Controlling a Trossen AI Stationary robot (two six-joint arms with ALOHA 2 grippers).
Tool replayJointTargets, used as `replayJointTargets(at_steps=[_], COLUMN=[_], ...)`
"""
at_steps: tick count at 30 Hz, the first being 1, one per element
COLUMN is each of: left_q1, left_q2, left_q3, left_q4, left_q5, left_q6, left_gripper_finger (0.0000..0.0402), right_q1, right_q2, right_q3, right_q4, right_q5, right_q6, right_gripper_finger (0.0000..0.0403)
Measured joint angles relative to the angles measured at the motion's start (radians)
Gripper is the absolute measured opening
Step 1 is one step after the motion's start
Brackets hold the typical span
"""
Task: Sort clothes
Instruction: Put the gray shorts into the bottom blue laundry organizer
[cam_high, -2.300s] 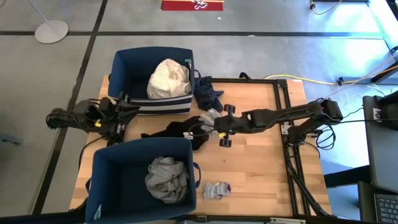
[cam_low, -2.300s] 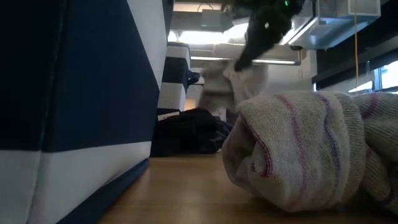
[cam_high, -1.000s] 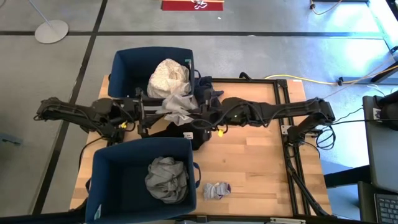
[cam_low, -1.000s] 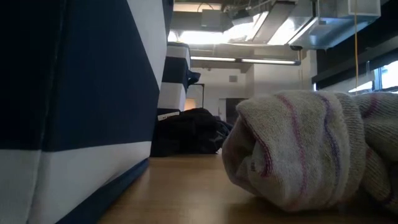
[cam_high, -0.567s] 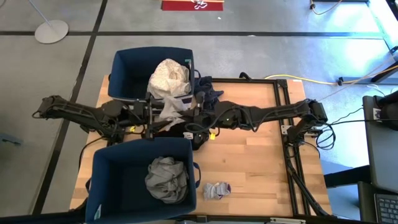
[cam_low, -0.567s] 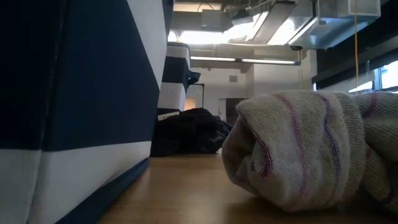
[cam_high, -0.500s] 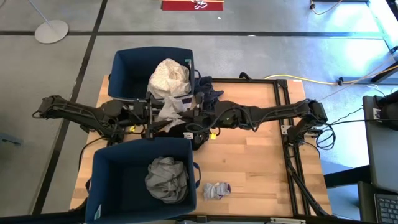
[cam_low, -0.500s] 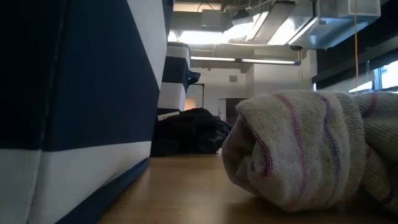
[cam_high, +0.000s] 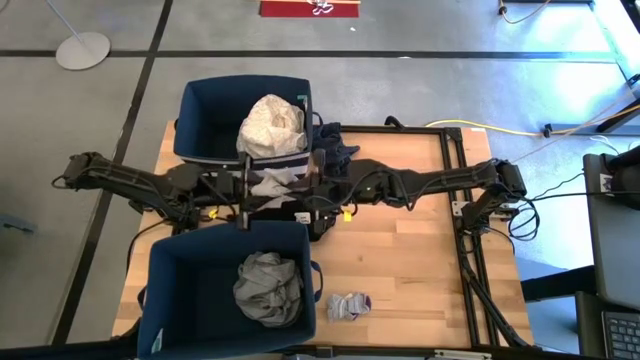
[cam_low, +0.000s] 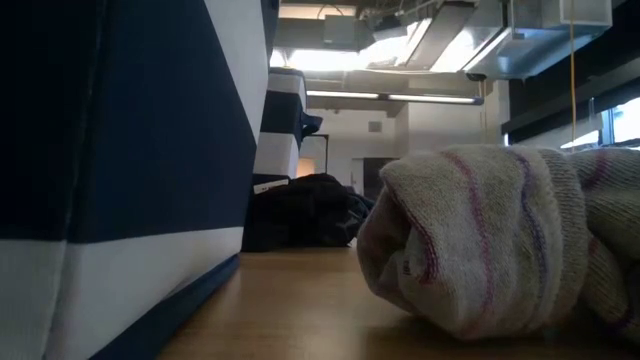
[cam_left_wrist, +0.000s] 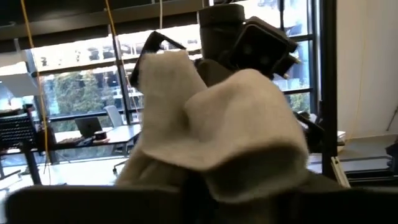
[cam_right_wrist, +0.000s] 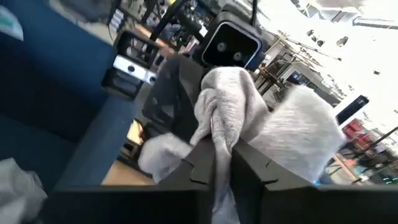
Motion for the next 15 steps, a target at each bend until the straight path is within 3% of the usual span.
replayJointTargets(at_steps=[4, 8, 11, 15], left_q1=[-0.012, -0.025, -0.031, -0.046], left_q2=[-0.013, -0.045, -0.080, -0.089], left_q3=[0.000, 0.004, 0.052, 0.202], left_q4=[-0.015, -0.064, -0.218, -0.591], left_q5=[-0.005, -0.017, -0.019, 0.028], left_q6=[0.039, 0.038, -0.001, -0.081], left_gripper_finger=[0.0021, 0.0020, 0.0019, 0.0007], right_q1=[0.003, 0.042, 0.089, 0.140], right_q2=[0.000, -0.027, -0.080, -0.136], right_q3=[0.001, 0.001, 0.001, 0.002], right_q4=[0.007, -0.035, -0.100, -0.221], right_q5=[-0.015, 0.097, 0.258, 0.432], right_q6=[0.079, 0.080, 0.042, 0.000], right_gripper_finger=[0.0114, 0.0185, 0.0221, 0.0247])
